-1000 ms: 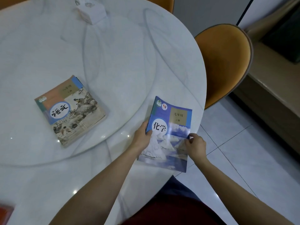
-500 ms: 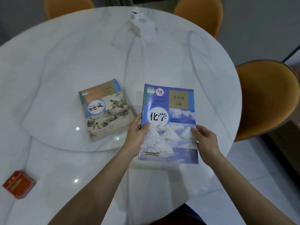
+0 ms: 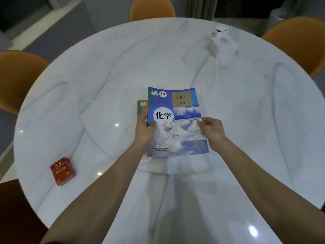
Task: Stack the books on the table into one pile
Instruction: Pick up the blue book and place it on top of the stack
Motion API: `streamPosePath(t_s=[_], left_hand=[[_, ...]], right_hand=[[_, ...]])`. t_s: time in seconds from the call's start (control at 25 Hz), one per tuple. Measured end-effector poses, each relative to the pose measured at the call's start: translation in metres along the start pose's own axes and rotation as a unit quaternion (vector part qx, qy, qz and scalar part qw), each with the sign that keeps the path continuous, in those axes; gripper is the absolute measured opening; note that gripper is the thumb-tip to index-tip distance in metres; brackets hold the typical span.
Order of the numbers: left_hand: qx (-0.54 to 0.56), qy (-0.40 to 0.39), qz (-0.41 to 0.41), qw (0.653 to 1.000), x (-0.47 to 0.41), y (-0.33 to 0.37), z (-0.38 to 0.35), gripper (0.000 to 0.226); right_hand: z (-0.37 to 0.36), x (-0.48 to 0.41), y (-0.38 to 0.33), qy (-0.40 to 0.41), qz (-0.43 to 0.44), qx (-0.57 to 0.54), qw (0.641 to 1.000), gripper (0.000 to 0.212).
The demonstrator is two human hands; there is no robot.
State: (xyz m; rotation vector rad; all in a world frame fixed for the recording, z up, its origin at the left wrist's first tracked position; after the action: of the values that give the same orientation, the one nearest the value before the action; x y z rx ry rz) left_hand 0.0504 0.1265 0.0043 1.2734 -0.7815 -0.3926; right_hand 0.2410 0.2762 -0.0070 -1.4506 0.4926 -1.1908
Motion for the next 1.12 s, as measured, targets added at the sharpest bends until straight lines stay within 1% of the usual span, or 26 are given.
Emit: streamPosePath(t_s=[0.08, 0.16, 0.2, 0.28, 0.36, 0.44, 0.56, 0.6, 0.72, 0.84, 1.04, 1.12], left_hand=[[-0.038, 0.04, 0.014, 0.998, -0.016, -0.002, 0.017, 0.038], [-0.088, 0.062, 0.022, 0.994, -0.029, -0.006, 0.028, 0.039], [-0.114, 0.069, 0.026, 0.991, -0.034, -0.009, 0.033, 0.039], [-0.166, 0.078, 0.03, 0.983, -0.042, -0.017, 0.038, 0.036], [-0.222, 0.077, 0.021, 0.972, -0.044, -0.025, 0.037, 0.029], [-0.276, 0.077, 0.007, 0.958, -0.045, -0.031, 0.034, 0.024], [-0.37, 0.091, 0.009, 0.925, -0.046, -0.038, 0.033, 0.028], [-0.382, 0.089, 0.019, 0.92, -0.047, -0.041, 0.033, 0.03], [-0.346, 0.073, 0.047, 0.934, -0.051, -0.049, 0.033, 0.031], [-0.307, 0.083, 0.065, 0.946, -0.056, -0.049, 0.036, 0.029], [-0.251, 0.074, 0.051, 0.964, -0.058, -0.05, 0.042, 0.032], [-0.247, 0.072, 0.041, 0.966, -0.057, -0.05, 0.043, 0.033]], right_hand=[[-0.023, -0.023, -0.001, -0.005, -0.014, 0.039, 0.999, 0.022], [-0.039, -0.038, 0.002, -0.002, -0.016, 0.065, 0.998, 0.029], [-0.046, -0.043, 0.005, -0.001, -0.017, 0.083, 0.996, 0.03], [-0.057, -0.046, 0.013, 0.0, -0.017, 0.15, 0.989, 0.024], [-0.063, -0.046, 0.019, 0.004, 0.005, 0.216, 0.976, 0.021], [-0.064, -0.046, 0.02, 0.005, 0.032, 0.271, 0.962, 0.022], [-0.063, -0.049, 0.019, 0.009, 0.053, 0.322, 0.945, 0.024], [-0.064, -0.05, 0.02, 0.006, 0.053, 0.33, 0.943, 0.026], [-0.067, -0.05, 0.02, 0.0, 0.044, 0.342, 0.939, 0.028], [-0.069, -0.051, 0.02, -0.001, 0.038, 0.346, 0.937, 0.027], [-0.069, -0.051, 0.022, 0.001, 0.029, 0.349, 0.936, 0.025], [-0.07, -0.051, 0.021, 0.0, 0.03, 0.352, 0.935, 0.025]])
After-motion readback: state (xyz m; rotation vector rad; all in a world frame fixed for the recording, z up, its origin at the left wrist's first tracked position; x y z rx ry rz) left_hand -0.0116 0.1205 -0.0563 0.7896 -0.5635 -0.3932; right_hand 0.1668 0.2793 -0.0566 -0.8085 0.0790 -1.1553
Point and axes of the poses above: each hand's wrist, its own x-axis away from the middle knuckle, its own z-axis out of the back of the hand, y = z × x, the point moved 6 cm from there along -x, towards the middle knuckle, and after that the axes turned 5 degrees about -y, right-handed, at the moved point
